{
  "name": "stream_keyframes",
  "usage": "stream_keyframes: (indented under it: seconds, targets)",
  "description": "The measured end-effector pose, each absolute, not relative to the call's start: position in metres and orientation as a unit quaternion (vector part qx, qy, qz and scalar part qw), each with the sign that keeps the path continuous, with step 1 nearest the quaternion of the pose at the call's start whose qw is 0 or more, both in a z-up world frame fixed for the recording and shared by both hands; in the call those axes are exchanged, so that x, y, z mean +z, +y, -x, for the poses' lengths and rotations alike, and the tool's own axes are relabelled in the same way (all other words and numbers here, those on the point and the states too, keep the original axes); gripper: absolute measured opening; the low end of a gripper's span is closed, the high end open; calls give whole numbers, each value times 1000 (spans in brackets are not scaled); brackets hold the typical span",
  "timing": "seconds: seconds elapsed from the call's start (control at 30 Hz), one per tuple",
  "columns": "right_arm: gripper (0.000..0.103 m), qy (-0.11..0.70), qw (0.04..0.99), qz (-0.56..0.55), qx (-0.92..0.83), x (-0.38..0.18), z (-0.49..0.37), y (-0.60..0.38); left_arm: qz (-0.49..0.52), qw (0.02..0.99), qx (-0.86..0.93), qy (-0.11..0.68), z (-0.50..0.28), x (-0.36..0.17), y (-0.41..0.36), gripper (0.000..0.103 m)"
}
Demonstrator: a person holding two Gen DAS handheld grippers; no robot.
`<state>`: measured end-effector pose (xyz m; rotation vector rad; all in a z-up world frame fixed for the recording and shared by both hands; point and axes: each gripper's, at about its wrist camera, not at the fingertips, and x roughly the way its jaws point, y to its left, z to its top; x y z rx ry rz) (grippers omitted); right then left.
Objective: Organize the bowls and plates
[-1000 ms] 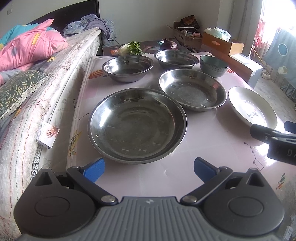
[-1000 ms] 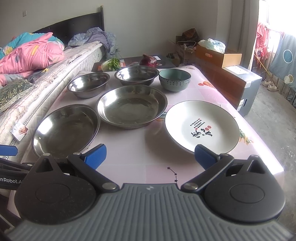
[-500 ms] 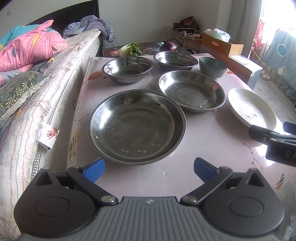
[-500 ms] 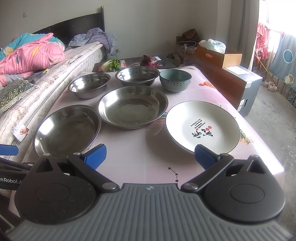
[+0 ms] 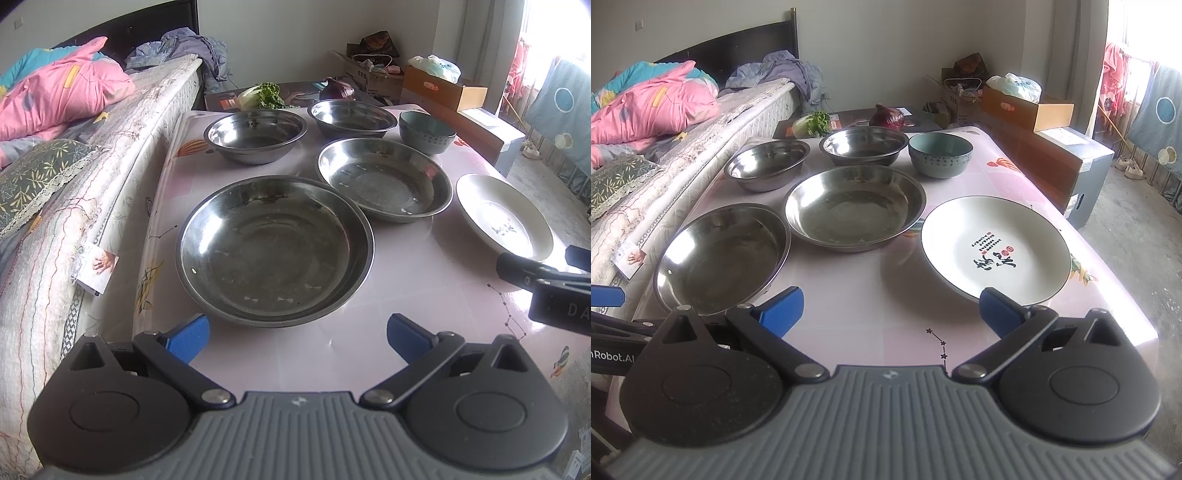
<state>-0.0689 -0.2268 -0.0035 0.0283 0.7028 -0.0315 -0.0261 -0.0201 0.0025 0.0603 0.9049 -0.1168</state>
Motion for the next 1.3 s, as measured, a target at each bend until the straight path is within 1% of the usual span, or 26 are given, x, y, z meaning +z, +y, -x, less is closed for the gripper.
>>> stream_keyframes:
  seconds: [0.5, 0.77, 0.93, 1.07, 1.17, 1.3]
  targets:
    - [102, 353, 935, -11, -20, -10, 65, -224, -29, 894, -53, 444, 23, -5, -18, 103]
    - [102, 361, 931, 25, -56, -21, 54, -219, -51, 905, -25, 421, 8, 1, -8, 103]
    - [102, 352, 935, 27, -32, -17, 37, -219, -62, 914, -6, 402, -21, 10, 8, 103]
    - [102, 316, 948, 7, 30, 1, 16, -224, -68, 914, -8, 399, -55, 21, 18, 103]
    - [102, 283, 956, 1, 72, 20, -8, -225, -71, 918, -4, 389, -84, 28, 25, 103]
    - [102, 266, 957, -28, 116, 38, -56, -222, -73, 924, -12, 374, -123, 31, 32, 103]
